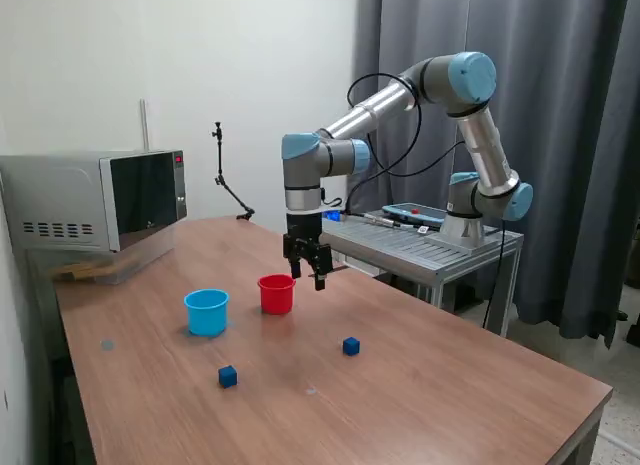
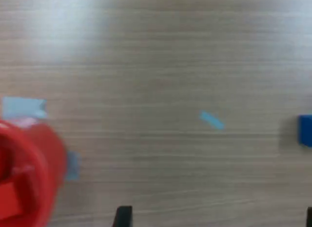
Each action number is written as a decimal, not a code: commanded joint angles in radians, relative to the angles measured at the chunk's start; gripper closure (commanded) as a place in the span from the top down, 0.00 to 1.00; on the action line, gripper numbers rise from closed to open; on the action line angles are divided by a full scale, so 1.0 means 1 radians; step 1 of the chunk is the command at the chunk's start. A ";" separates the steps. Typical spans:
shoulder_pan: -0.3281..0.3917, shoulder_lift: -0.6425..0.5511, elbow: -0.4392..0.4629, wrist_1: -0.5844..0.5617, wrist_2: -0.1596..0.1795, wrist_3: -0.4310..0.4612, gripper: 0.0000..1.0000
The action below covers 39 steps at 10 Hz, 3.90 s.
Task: Place red objects in the red bin, and blue objects in the blue bin.
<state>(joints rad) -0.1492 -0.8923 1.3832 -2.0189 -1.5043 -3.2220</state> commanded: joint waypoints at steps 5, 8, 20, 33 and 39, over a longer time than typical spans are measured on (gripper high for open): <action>0.105 -0.026 0.060 -0.104 0.007 0.113 1.00; 0.146 -0.037 0.095 -0.098 0.007 0.132 1.00; 0.158 0.122 0.083 -0.213 0.035 0.131 1.00; 0.140 0.138 0.065 -0.228 0.019 0.125 0.00; 0.140 0.131 0.045 -0.196 -0.103 0.128 0.00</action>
<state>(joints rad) -0.0078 -0.7586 1.4293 -2.2289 -1.5983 -3.0915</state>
